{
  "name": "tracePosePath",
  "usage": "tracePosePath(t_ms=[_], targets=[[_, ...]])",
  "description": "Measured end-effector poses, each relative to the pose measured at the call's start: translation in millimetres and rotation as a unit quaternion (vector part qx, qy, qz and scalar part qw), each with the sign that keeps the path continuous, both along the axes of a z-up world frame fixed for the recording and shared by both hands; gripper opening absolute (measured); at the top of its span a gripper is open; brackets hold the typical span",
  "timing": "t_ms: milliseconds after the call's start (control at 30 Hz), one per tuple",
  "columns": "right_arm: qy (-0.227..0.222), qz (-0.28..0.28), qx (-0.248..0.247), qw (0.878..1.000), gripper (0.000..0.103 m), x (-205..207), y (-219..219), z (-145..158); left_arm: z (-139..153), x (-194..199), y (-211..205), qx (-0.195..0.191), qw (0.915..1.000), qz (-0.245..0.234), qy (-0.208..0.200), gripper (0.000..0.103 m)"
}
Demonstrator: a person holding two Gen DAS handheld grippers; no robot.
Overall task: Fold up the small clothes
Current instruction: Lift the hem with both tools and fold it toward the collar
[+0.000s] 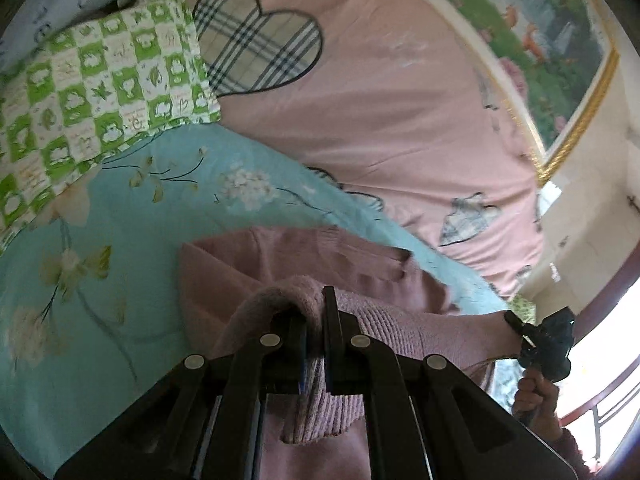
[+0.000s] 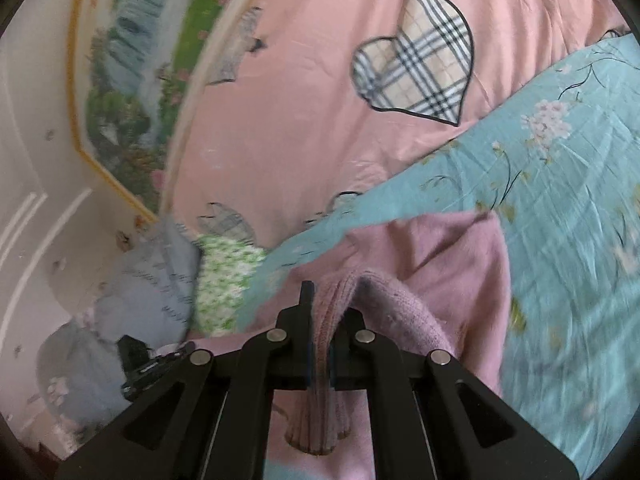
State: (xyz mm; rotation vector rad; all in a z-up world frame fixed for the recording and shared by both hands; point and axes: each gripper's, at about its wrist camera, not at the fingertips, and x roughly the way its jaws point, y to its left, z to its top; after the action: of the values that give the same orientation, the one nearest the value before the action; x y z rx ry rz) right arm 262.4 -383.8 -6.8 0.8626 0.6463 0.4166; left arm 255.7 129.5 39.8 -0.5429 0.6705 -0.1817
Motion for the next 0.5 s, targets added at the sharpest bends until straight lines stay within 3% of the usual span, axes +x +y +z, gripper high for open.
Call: tracePosePath(t_ms=[200,333,400,467,500], targets=[[0.07,-0.023,-0.016,0.997,0.008,50.5,-0.4,-49.5,-43.5,57.3,1.7,0.031,0.9979,0.015,0.055,0.004],[0.115,-0.024,-0.02,0.993,0.01,65.1,4.2,-76.3,-71.2,70.9,-1.2,0.062,0.9939,0.028,0.087,0.011],[0.126,-0.024,-0.004,0.992,0.011,65.9,1.4,-82.0,-70.5,65.6,-0.8,0.063,0.9943,0.021,0.084,0.021],[0.122,-0.032,0.008,0.992,0.015,56.4,-8.5,-74.5,-59.4,51.1,-1.8,0.076,0.9941,0.017,0.075,0.046],[0.116,-0.038,0.005,0.993,0.02,50.8,-13.5,-68.2,-48.9,38.4,-4.0,0.09,0.9938,0.016,0.064,0.05]])
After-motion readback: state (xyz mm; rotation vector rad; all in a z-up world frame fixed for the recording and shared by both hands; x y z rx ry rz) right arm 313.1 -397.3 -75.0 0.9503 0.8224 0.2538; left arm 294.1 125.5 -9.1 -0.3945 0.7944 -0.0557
